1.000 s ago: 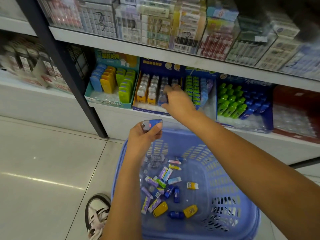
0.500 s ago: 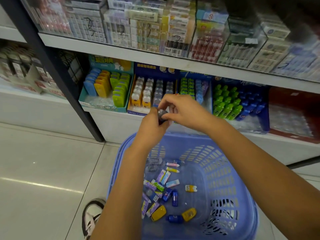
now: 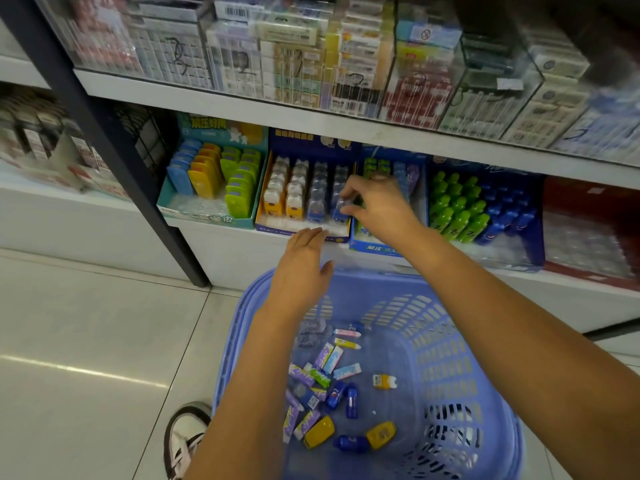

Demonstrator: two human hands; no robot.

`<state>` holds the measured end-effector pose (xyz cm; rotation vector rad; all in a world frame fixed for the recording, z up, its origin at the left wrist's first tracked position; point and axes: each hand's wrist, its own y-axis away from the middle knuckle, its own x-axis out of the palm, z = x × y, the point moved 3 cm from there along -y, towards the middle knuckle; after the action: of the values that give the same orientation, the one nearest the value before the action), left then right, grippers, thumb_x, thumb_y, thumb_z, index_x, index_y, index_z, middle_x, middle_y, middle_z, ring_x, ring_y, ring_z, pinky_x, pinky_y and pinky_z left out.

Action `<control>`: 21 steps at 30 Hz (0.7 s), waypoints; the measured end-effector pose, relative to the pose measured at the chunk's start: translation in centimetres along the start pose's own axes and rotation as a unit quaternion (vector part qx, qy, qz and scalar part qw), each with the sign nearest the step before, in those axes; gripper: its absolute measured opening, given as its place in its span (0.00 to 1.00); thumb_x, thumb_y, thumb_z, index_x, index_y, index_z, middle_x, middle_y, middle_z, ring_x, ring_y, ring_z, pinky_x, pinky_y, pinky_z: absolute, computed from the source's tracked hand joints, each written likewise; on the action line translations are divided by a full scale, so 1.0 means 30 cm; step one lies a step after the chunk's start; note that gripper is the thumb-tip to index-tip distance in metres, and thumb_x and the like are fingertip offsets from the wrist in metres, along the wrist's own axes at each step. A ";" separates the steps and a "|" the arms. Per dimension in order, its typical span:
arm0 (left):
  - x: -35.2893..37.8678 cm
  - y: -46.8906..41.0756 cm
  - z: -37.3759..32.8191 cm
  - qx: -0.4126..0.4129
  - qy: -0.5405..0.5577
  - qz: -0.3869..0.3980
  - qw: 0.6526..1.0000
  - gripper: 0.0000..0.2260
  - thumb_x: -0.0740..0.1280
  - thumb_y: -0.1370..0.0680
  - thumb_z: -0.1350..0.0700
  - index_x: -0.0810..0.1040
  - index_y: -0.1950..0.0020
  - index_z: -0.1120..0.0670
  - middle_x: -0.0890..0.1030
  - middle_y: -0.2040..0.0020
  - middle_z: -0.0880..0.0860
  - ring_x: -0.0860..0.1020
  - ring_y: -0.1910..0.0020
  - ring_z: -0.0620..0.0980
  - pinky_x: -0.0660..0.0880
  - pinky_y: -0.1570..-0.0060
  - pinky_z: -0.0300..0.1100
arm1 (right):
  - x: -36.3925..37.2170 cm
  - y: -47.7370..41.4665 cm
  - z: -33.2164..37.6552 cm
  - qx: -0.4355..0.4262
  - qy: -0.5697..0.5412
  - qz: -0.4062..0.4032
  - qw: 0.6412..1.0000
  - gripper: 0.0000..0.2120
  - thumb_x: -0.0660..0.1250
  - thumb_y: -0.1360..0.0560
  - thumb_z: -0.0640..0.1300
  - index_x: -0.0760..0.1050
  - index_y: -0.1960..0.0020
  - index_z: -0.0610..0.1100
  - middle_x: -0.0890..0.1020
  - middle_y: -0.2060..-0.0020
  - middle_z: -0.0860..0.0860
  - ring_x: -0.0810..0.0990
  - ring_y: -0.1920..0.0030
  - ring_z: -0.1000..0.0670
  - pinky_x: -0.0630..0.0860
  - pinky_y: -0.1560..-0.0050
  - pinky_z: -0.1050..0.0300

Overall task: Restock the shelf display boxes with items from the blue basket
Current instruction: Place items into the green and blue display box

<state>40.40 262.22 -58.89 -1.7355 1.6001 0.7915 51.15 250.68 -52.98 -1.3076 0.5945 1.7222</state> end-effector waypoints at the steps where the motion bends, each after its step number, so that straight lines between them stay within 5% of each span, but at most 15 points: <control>1: -0.001 -0.001 0.003 0.000 0.001 0.002 1.000 0.25 0.64 0.21 0.56 0.62 0.25 0.58 0.63 0.25 0.55 0.57 0.25 0.52 0.55 0.28 0.41 | 0.004 -0.006 0.001 0.001 -0.004 0.006 1.000 0.10 0.69 0.26 0.43 0.76 0.46 0.41 0.83 0.51 0.46 0.75 0.44 0.45 0.71 0.42 0.52; 6: 0.001 0.000 0.008 0.003 0.007 0.007 1.000 0.26 0.64 0.21 0.56 0.61 0.24 0.57 0.62 0.24 0.55 0.55 0.24 0.52 0.54 0.28 0.41 | 0.005 -0.025 0.009 0.018 -0.054 0.006 0.998 0.10 0.71 0.27 0.41 0.78 0.46 0.42 0.82 0.49 0.46 0.78 0.48 0.49 0.72 0.48 0.60; 16: -0.006 0.011 0.001 0.004 0.037 -0.006 0.999 0.23 0.63 0.20 0.56 0.64 0.25 0.57 0.64 0.25 0.53 0.59 0.25 0.50 0.57 0.29 0.39 | 0.009 -0.028 0.022 -0.004 0.050 -0.002 0.999 0.15 0.70 0.27 0.44 0.80 0.42 0.41 0.77 0.44 0.45 0.68 0.38 0.42 0.65 0.39 0.52; 19: -0.001 0.061 0.000 0.003 0.125 -0.117 0.985 0.14 0.62 0.19 0.57 0.75 0.35 0.56 0.76 0.37 0.53 0.75 0.40 0.49 0.71 0.42 0.40 | 0.020 -0.007 0.033 -0.009 0.041 -0.017 0.999 0.16 0.70 0.26 0.43 0.77 0.39 0.42 0.74 0.42 0.44 0.69 0.39 0.42 0.67 0.39 0.53; 21: 0.053 0.098 0.034 -0.035 0.151 -0.122 0.980 0.08 0.61 0.20 0.57 0.79 0.45 0.56 0.81 0.49 0.54 0.78 0.54 0.50 0.75 0.55 0.43 | 0.050 0.070 0.033 -0.011 -0.009 -0.065 0.998 0.17 0.70 0.26 0.43 0.76 0.39 0.41 0.74 0.45 0.44 0.73 0.46 0.45 0.71 0.44 0.54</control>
<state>37.60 261.91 -60.93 -2.1365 1.5196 0.4867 48.76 250.93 -54.31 -1.3158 0.4718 1.6356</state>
